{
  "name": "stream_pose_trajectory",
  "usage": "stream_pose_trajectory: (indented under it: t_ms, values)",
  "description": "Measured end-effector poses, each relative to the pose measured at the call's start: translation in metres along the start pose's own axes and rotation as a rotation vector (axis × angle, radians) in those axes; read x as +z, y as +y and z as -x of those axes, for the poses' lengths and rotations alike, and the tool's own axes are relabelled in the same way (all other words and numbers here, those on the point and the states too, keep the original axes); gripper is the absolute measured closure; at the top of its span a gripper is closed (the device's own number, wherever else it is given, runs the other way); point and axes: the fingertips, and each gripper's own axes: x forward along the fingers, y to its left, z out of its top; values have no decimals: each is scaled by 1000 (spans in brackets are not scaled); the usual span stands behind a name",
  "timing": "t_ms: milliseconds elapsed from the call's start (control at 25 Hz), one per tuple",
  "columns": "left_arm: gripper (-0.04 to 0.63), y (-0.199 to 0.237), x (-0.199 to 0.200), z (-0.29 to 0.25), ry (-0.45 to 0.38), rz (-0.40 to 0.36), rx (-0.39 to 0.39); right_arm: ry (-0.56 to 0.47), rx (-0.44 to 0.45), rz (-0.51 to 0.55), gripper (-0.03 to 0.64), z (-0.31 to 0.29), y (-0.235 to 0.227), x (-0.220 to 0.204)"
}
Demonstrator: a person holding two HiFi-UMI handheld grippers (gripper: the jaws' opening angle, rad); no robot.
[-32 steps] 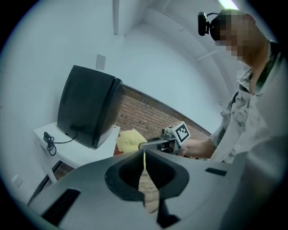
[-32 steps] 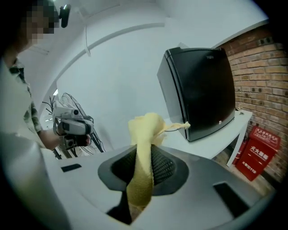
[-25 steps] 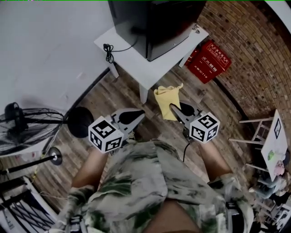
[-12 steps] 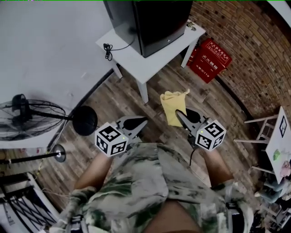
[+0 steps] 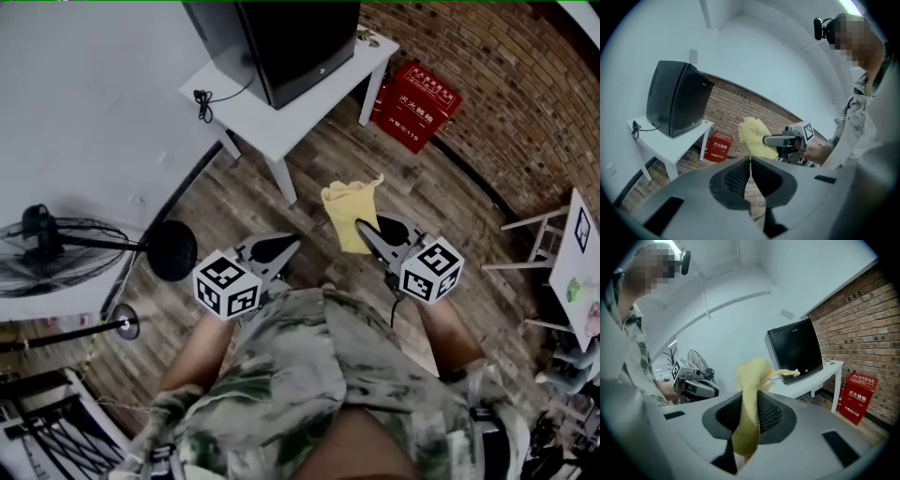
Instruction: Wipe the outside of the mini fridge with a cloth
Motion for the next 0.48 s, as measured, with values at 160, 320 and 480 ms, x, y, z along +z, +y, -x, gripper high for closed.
stream_pose_trajectory:
  t_ms: [160,320,480]
  values:
    - [563,-6,-2,-7,7,-2,5,-6,-3,3,531,14,-2,-2]
    - [563,-18,-2,-15,8,-12,1,-13,-7,5,531,26,-6,-4]
    - [563,-29,-2,-22,14,-21,-2,-20,4,9,531,38,-3,-3]
